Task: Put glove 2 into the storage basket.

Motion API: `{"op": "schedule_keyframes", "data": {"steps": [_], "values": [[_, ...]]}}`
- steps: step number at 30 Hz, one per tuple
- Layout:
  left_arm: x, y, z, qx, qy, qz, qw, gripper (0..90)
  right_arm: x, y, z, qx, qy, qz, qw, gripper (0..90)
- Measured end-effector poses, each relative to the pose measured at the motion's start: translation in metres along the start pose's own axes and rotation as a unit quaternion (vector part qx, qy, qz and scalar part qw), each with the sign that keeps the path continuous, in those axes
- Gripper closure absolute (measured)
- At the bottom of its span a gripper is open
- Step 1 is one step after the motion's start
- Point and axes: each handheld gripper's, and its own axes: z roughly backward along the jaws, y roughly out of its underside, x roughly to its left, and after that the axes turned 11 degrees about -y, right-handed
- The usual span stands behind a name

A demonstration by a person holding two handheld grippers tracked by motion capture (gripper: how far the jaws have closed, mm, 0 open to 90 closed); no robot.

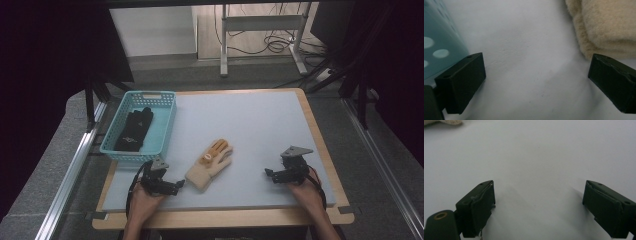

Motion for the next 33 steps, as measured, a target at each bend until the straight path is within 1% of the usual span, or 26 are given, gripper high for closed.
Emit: {"op": "schedule_keyframes", "data": {"steps": [3,4,5,10,14,19,20,22,26,28,33], "values": [[0.000,-0.001,0.002,-0.001,0.003,0.001,1.0000,2.1,0.000,0.000,0.000,0.000,0.001,0.001,1.0000,10.6],[0.000,-0.003,0.006,-0.006,0.011,0.005,0.9999,2.3,0.000,0.000,0.000,-0.001,0.001,0.001,1.0000,10.6],[0.000,-0.003,0.006,-0.006,0.011,0.005,0.9999,2.4,0.000,0.000,0.000,-0.001,0.001,0.001,1.0000,10.6],[-0.002,-0.010,0.017,-0.014,0.023,0.006,0.9996,2.4,0.000,0.000,0.000,-0.001,0.001,0.001,1.0000,10.6],[-0.008,-0.020,0.025,-0.017,0.036,0.000,0.9992,2.0,0.000,0.000,0.000,-0.001,0.001,0.001,1.0000,10.6],[-0.021,-0.042,0.026,-0.018,0.049,-0.022,0.9984,0.1,0.000,0.001,0.000,-0.001,0.002,0.001,1.0000,10.6],[-0.026,-0.048,0.025,-0.016,0.050,-0.027,0.9983,0.0,0.000,0.001,0.000,-0.001,0.002,0.001,1.0000,10.6],[-0.033,-0.058,0.020,-0.013,0.053,-0.033,0.9980,0.0,0.000,0.001,0.000,-0.001,0.001,0.001,1.0000,10.6],[-0.047,-0.076,0.004,0.002,0.057,-0.052,0.9970,0.0,0.000,0.001,0.000,-0.002,0.002,0.001,1.0000,10.6],[-0.052,-0.082,-0.006,0.008,0.061,-0.055,0.9966,0.0,0.000,0.001,0.000,-0.002,0.002,0.001,1.0000,10.6],[-0.063,-0.093,-0.028,0.033,0.056,-0.061,0.9961,0.7,0.000,0.001,0.000,-0.002,0.001,0.001,1.0000,10.6]]}}
